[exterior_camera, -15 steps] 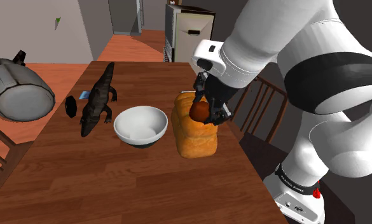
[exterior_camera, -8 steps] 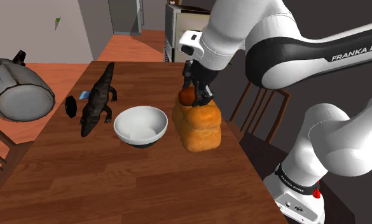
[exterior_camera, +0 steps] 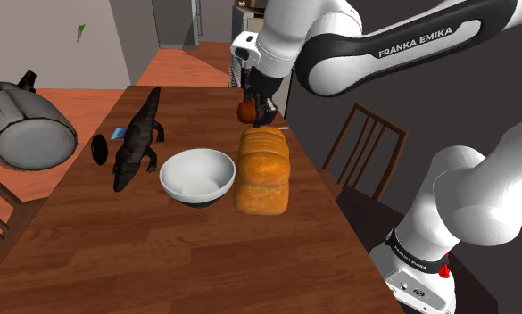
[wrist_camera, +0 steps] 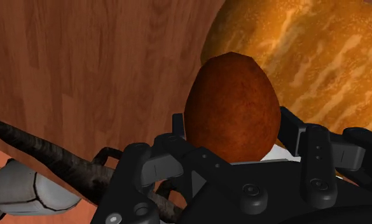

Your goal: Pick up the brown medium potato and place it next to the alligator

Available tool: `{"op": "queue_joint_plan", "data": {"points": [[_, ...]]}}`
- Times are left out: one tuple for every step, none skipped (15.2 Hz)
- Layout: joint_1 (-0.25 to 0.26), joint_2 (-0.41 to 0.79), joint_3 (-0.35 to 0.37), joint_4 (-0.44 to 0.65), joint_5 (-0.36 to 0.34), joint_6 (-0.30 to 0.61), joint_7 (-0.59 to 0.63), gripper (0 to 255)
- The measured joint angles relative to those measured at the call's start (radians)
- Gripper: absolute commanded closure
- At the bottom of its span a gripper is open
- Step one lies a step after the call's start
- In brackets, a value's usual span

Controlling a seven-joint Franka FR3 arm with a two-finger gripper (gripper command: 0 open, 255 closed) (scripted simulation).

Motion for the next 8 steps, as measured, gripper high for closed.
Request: {"op": "queue_joint_plan", "data": {"points": [[-0.008, 0.033, -0.009, 0.026, -0.004, 0.01, -0.012, 255], [-0.016, 0.065, -0.023, 0.051, -0.007, 0.022, -0.029, 255], [-0.023, 0.091, -0.034, 0.071, -0.008, 0.031, -0.043, 255], [-0.03, 0.114, -0.046, 0.093, -0.007, 0.037, -0.062, 255], [-0.035, 0.149, -0.055, 0.133, -0.005, 0.034, -0.078, 255], [-0.043, 0.171, -0.07, 0.148, -0.003, 0.047, -0.099, 255], [-0.049, 0.206, -0.078, 0.18, -0.002, 0.054, -0.112, 255], [-0.053, 0.239, -0.085, 0.219, 0.003, 0.051, -0.128, 255]]}}
